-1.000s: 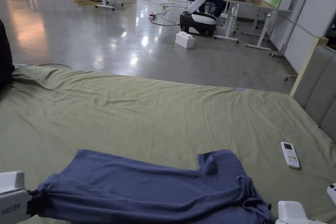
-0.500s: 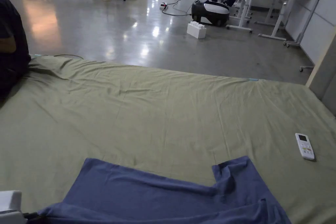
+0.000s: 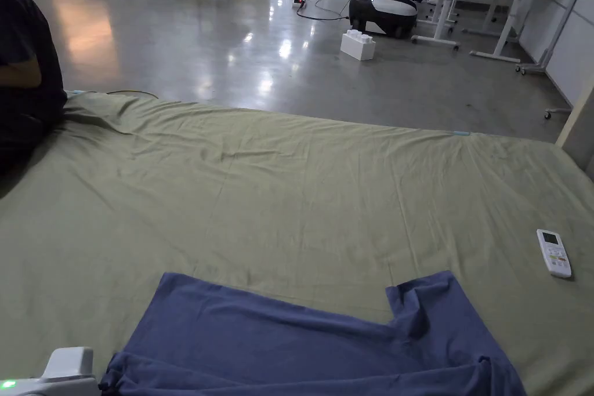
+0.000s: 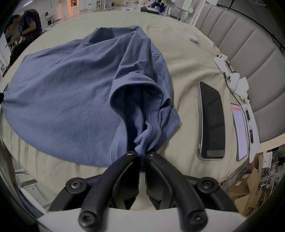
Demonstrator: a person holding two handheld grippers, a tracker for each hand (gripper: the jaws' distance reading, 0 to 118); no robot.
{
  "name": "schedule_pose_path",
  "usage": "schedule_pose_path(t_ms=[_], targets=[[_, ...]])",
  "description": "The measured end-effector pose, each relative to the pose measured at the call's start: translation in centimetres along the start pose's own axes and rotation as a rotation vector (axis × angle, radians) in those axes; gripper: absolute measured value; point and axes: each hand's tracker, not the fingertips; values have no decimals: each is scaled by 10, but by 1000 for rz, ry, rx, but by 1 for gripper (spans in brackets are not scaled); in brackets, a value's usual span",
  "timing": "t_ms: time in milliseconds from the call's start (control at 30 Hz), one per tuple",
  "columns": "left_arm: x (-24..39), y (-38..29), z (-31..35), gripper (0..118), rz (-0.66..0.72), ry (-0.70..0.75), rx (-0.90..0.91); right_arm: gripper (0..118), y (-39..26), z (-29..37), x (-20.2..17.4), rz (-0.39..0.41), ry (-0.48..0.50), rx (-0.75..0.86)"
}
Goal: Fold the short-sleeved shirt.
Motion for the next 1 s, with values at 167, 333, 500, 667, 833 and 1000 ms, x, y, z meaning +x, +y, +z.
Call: schedule_pose_path(t_ms=[167, 333, 500, 667, 833, 1000], targets=[[2, 2, 9, 8, -28, 5, 17, 29, 9, 23, -4, -35, -40, 70], [11, 10, 30, 35, -56, 16, 99, 64, 33, 62, -17, -94, -59, 255], [29, 26, 62, 50, -76, 4, 270, 66, 58, 92, -41, -87, -32, 510], [48, 40, 96, 50, -91, -27, 459, 57, 75, 113, -63, -133, -12, 704], [67, 43, 127, 18, -135, -30, 624, 16, 88, 127, -80, -148, -6, 854], [77, 39, 145, 8, -142, -39, 690, 4, 95, 137, -91, -133, 1, 946]])
